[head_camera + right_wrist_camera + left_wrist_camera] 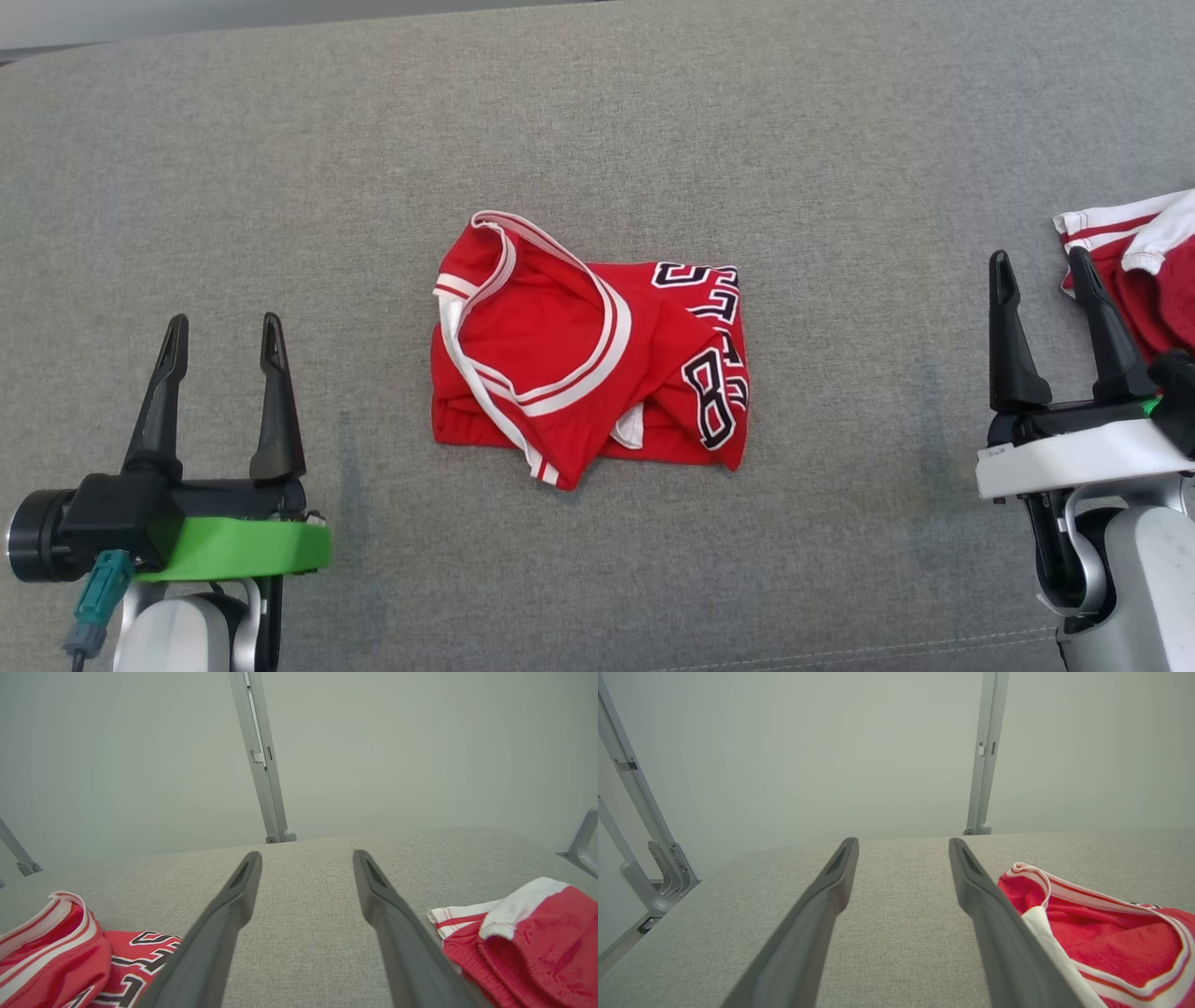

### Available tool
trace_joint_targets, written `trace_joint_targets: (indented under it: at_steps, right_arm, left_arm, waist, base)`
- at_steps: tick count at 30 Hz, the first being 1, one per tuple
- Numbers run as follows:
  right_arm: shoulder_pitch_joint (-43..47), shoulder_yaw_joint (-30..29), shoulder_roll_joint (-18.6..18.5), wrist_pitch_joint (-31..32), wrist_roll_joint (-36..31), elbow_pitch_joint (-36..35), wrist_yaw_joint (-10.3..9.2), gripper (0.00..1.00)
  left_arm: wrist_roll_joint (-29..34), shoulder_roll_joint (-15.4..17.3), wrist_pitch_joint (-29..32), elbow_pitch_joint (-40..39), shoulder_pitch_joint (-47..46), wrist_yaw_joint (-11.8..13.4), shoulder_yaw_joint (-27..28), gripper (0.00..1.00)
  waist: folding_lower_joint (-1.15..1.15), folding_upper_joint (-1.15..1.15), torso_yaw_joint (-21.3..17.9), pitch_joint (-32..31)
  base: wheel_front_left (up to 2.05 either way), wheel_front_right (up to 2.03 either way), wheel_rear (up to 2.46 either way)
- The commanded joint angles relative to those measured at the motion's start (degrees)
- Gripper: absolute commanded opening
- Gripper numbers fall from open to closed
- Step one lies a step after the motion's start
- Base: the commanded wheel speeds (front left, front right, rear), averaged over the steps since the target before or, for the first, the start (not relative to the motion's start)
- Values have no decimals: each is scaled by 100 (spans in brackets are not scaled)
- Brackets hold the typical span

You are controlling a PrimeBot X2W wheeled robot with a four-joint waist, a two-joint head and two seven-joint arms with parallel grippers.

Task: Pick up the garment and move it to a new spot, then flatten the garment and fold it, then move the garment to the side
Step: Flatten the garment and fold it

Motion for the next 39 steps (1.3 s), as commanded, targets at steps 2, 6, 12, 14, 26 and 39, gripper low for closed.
trace_joint_targets:
  at_steps: [2, 6, 12, 14, 26, 39]
  right_arm:
    - [50, 14, -19, 11, -6, -7, 0, 100]
    - [-40, 64, -61, 52, -29, 19, 0, 100]
    - [-413, 506, -209, 211, 10, 292, 0, 0]
    - [-598, 780, -218, 237, 15, 421, 0, 0]
    - [-1737, 2881, -208, 168, 428, 1759, 0, 0]
    - [-2364, 4248, 98, 147, 1002, 2723, 1, 0]
  left_arm:
    - [20, 50, -1, -21, 68, 25, -16, 100]
    - [13, 48, -1, -40, 39, 33, -45, 100]
    - [-23, 27, -1, -66, -152, 18, -121, 100]
    - [-36, 12, -1, -66, -211, 10, -154, 100]
    - [-159, -125, -1, 46, -553, -36, -376, 100]
    - [-136, -178, -1, 73, -600, -57, -340, 100]
  waist:
    - [0, 0, 10, -6]
    - [0, 0, 44, 32]
    - [0, 0, 172, 200]
    - [0, 0, 232, 266]
    - [0, 0, 620, 569]
    - [0, 0, 668, 654]
  base:
    - [0, 0, 0]
    - [0, 0, 0]
    - [0, 0, 0]
    - [0, 0, 0]
    - [0, 0, 0]
    - [0, 0, 0]
